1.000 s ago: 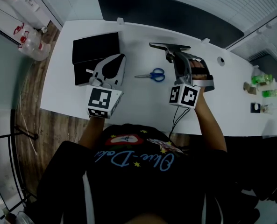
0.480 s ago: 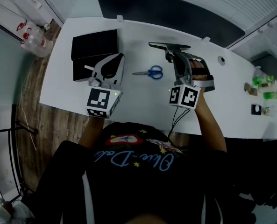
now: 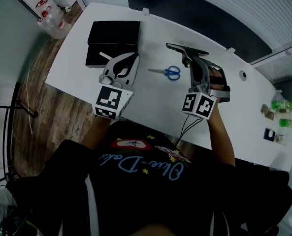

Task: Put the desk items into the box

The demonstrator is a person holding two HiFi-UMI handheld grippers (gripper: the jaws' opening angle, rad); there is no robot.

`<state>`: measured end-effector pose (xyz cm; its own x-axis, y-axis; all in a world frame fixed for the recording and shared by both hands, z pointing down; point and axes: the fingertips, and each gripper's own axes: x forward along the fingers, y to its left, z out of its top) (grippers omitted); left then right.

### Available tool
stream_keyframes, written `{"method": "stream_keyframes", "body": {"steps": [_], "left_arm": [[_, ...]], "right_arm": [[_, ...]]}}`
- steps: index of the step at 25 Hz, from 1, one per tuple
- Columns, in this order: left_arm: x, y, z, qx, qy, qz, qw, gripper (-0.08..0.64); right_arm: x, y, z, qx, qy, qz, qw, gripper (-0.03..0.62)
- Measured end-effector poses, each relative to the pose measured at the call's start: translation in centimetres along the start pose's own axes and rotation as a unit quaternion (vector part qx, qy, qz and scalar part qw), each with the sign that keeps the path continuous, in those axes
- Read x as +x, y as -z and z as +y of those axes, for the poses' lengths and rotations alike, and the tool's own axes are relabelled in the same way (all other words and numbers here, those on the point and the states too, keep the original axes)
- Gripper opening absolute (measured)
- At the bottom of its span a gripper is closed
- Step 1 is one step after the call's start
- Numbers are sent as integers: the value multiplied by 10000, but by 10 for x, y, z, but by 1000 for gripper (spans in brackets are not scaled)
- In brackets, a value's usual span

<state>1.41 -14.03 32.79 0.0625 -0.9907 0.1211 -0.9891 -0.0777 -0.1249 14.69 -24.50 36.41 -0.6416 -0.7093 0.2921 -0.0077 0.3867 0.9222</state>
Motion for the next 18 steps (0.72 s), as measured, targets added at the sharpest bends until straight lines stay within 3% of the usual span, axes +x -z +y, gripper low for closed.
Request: {"method": "stream_keyframes", "body": {"steps": [10, 18], "left_arm": [[-18, 2, 18, 39, -279, 7, 9996, 6], [-43, 9, 68, -59, -722, 27, 9974, 6]], "right_arm": [[5, -32, 4, -66, -74, -373, 9993, 15], [22, -78, 11, -134, -211, -651, 9976, 15]]}}
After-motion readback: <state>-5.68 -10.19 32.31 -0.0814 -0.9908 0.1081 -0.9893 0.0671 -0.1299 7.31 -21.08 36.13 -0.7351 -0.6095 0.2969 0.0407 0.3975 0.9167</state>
